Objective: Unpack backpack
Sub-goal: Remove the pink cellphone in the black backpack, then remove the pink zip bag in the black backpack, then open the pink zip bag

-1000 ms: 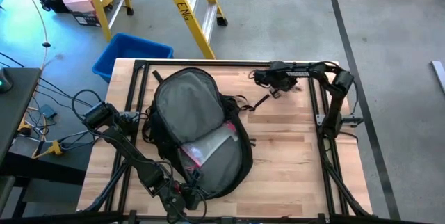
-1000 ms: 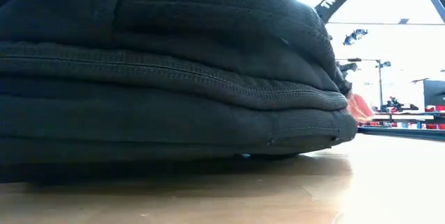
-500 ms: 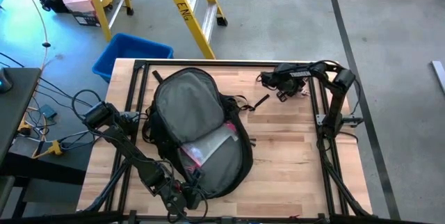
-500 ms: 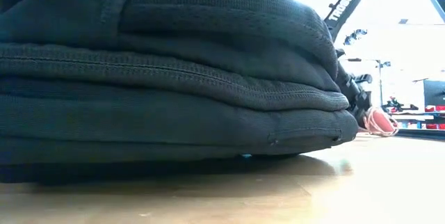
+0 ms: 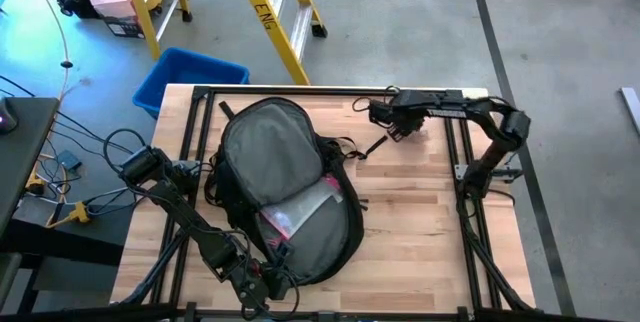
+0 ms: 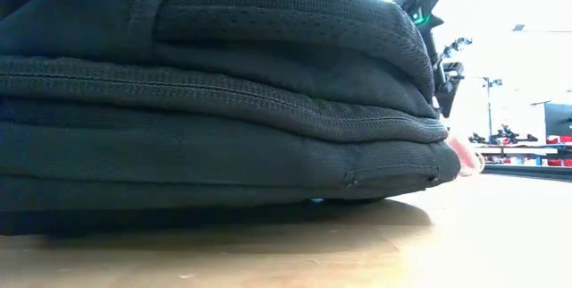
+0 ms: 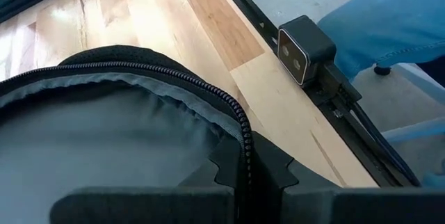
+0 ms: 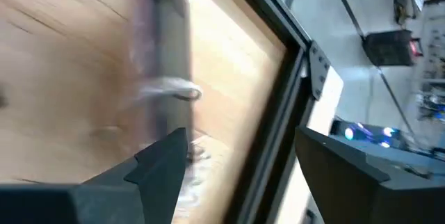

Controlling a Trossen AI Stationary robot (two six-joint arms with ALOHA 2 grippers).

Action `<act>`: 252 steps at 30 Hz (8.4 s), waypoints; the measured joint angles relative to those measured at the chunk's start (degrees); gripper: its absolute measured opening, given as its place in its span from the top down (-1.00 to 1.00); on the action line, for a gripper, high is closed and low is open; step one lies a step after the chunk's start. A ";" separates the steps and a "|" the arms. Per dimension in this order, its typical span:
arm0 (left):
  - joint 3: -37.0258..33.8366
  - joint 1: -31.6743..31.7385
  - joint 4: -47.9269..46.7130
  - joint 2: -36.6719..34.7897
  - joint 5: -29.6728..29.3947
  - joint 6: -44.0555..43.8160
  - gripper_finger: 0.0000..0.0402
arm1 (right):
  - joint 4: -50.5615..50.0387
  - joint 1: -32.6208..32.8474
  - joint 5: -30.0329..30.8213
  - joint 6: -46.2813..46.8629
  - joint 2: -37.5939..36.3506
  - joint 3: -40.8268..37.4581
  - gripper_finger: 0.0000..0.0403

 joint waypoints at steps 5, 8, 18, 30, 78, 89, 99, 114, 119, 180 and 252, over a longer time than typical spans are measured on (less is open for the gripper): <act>0.00 -0.05 -0.26 0.00 0.00 -1.35 0.99 | 8.81 4.52 -1.65 0.39 -0.09 -2.77 -0.25; 0.00 -0.12 -0.77 0.00 0.00 -2.59 0.99 | 15.36 8.22 -3.47 -4.48 -0.07 -4.22 -0.25; -0.07 -0.85 -1.38 -2.37 -1.38 -3.56 0.99 | 28.79 33.86 -2.40 -20.50 -4.83 -2.92 -0.25; -0.07 -0.87 -0.80 -2.62 -1.25 -4.17 0.99 | 66.23 51.33 -8.36 -41.99 2.67 -2.05 -0.25; 0.04 -0.55 -17.31 -1.53 -14.77 -18.60 0.99 | -12.54 57.10 18.70 -16.41 27.76 60.44 1.00; 0.04 -0.60 -35.05 -1.49 -15.27 -26.46 0.99 | -21.25 63.18 36.63 -7.26 21.40 70.71 1.00; -0.07 -5.96 -58.55 -1.44 -17.71 -45.06 0.99 | -21.40 63.20 42.70 -7.24 10.36 69.89 1.00; -0.09 -22.68 -84.59 -8.48 -15.36 -101.91 0.95 | -21.42 61.41 32.47 -6.86 10.16 69.78 1.00; -0.26 -22.73 -84.75 -10.58 -9.76 -99.94 0.61 | -21.42 60.72 28.97 -6.83 10.16 69.78 1.00; -10.47 14.03 -21.91 -16.33 -23.02 -36.48 0.43 | -21.49 60.96 10.40 -0.39 9.64 59.68 1.00; -9.94 17.34 28.00 3.91 5.66 8.56 0.43 | 29.03 68.73 -19.51 -11.46 15.24 15.77 0.15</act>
